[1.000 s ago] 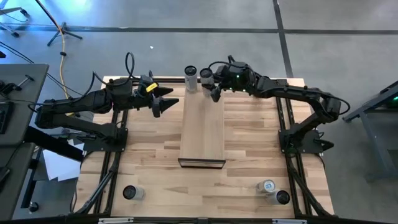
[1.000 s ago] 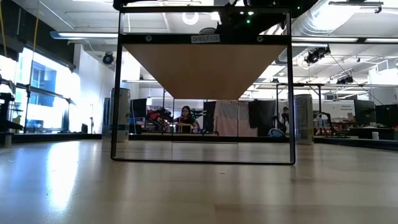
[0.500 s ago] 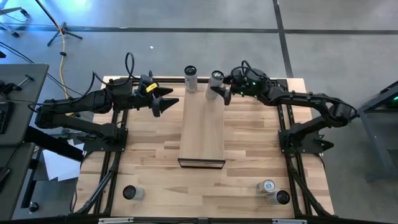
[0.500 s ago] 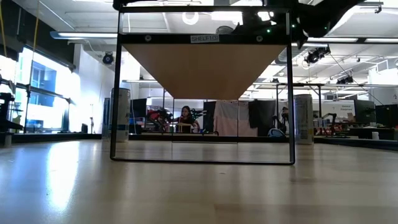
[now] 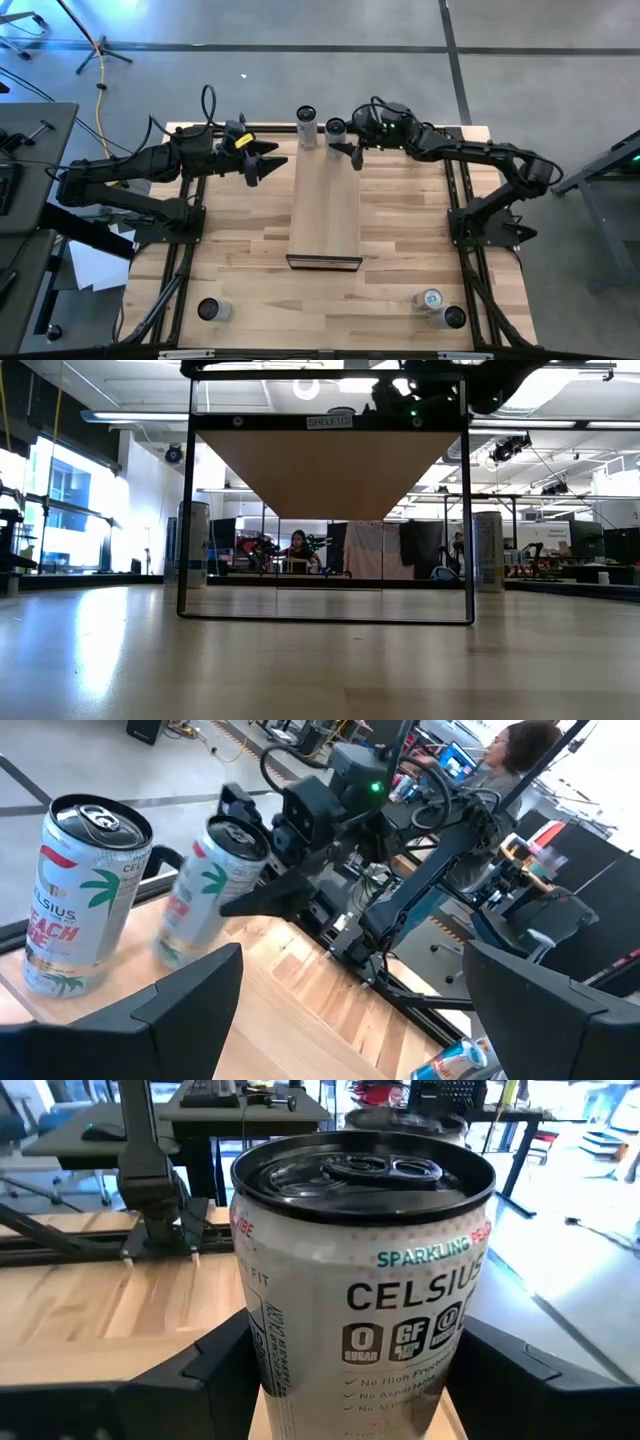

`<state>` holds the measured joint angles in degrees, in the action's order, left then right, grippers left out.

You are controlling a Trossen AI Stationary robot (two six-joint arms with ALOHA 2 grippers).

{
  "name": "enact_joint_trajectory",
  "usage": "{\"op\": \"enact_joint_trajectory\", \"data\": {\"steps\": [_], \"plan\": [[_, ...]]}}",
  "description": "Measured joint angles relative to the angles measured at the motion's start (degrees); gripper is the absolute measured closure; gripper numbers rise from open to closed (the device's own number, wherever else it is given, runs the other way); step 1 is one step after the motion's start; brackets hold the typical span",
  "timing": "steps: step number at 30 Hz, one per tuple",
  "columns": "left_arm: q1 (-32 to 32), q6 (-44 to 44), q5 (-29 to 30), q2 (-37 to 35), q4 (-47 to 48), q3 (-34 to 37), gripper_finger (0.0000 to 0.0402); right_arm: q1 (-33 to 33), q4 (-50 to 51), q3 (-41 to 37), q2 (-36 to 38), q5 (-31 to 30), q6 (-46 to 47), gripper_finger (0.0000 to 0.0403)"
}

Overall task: Place canned beverage on shelf
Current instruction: Put the white pink soda can on the shelf aligned with the white pink soda can

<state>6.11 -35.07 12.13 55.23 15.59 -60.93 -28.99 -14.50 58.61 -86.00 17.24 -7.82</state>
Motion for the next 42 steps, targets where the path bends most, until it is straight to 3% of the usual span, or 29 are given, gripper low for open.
{"op": "enact_joint_trajectory", "data": {"steps": [7, 16, 26, 42], "plan": [[-0.3, -0.9, 0.0, 0.0, 0.0, 0.0, 0.0055, -0.3, 1.4, 3.7, -3.9, -0.2, 0.2, 0.0155], [-0.6, -0.8, 0.0, 0.0, 0.0, 0.0, 0.0055, -1.4, 0.7, 3.3, -3.9, -0.8, 0.0, 0.0153], [-0.6, -0.8, 0.0, 0.0, 0.0, 0.0, 0.0055, -1.0, 0.5, 3.1, -3.9, -1.1, -0.8, 0.0121], [-0.6, -0.7, 0.0, 0.0, 0.0, 0.0, 0.0055, -1.0, 0.2, 3.1, -3.9, -1.1, -0.8, 0.0118]]}}
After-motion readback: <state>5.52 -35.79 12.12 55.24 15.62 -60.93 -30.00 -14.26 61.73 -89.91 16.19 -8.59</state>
